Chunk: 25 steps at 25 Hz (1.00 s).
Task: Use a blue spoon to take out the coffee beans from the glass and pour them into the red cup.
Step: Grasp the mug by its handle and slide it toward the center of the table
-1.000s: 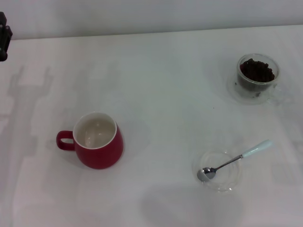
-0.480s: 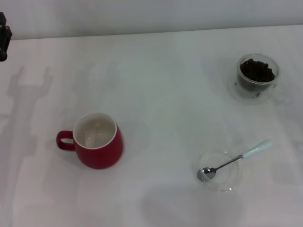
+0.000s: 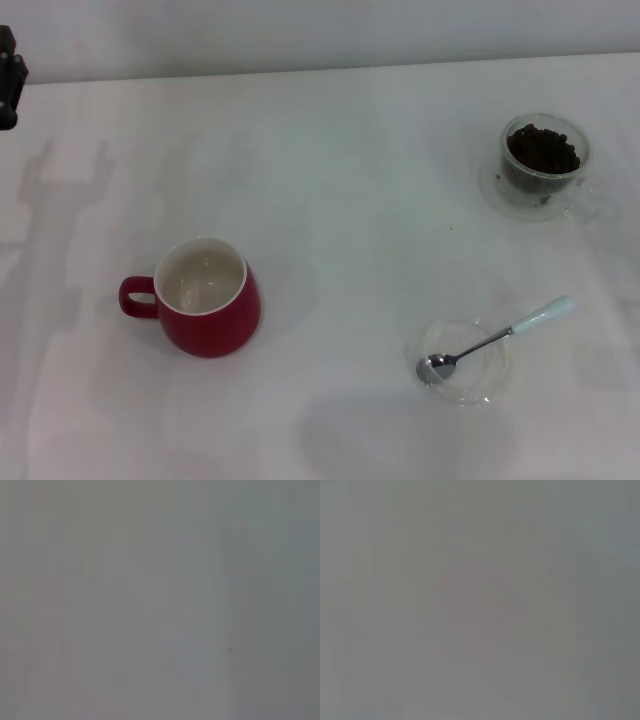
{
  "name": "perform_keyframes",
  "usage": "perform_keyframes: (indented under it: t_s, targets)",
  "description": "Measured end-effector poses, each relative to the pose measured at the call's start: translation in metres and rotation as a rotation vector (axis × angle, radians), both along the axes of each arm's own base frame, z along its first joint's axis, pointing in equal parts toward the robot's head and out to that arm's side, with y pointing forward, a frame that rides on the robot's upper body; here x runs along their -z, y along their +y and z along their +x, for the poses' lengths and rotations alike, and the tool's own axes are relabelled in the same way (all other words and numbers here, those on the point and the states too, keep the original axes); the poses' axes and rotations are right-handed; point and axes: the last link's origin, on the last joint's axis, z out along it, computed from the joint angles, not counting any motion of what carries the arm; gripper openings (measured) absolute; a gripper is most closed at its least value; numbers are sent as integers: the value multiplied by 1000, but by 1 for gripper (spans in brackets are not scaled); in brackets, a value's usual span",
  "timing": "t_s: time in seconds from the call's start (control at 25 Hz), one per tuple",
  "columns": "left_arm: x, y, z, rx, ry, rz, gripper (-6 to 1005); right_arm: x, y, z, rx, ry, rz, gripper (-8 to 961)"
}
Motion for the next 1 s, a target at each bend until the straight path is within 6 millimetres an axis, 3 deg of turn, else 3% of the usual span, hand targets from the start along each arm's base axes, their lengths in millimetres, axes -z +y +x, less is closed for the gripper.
perform_keyframes:
  t_s: [0.44, 0.72, 0.88, 0.92, 1.0]
  targets:
    - [4, -12, -2, 23, 11, -12, 727, 1, 0, -4, -30, 1, -4, 768]
    - [-1, -53, -25, 11, 2, 30, 727, 4, 1, -6, -39, 9, -14, 768]
    - [-2, -86, -41, -11, 5, 41, 727, 7, 3, -8, -47, 14, -25, 768]
    - [0, -103, -47, -13, 12, 34, 727, 8, 3, -9, -49, 20, -27, 768]
    - [1, -108, -49, -13, 12, 26, 727, 9, 3, -9, -50, 22, -29, 768]
